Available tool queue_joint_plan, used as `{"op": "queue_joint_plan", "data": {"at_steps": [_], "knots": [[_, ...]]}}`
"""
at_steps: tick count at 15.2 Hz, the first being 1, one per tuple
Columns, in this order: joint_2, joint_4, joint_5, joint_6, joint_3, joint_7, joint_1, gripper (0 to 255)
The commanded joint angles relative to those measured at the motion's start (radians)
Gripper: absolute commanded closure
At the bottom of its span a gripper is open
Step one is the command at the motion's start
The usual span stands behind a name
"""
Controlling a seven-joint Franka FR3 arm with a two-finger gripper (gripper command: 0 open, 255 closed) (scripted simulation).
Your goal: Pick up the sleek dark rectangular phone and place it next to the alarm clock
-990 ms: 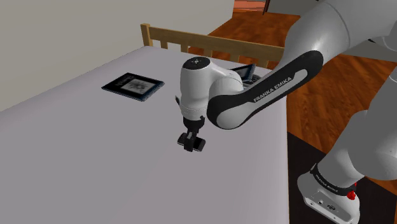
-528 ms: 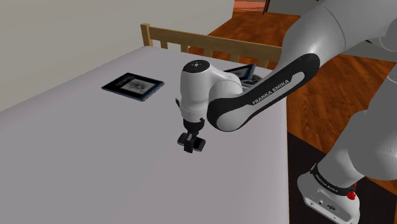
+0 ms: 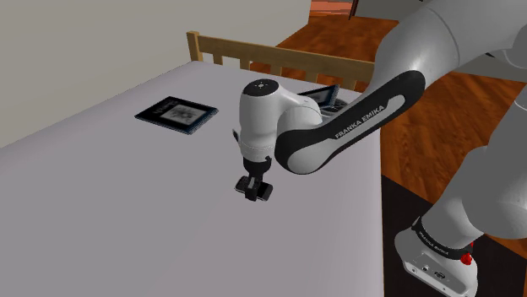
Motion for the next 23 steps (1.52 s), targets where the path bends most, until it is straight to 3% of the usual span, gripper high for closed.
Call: {"op": "queue_joint_plan", "data": {"at_steps": [1,23], "knots": [[0.0,-0.002,0.0,-0.001,-0.001,0.0,-0.001,255],[-0.142,0.126,0.099,-0.251,0.007,-0.079,-0.011,255]]}}
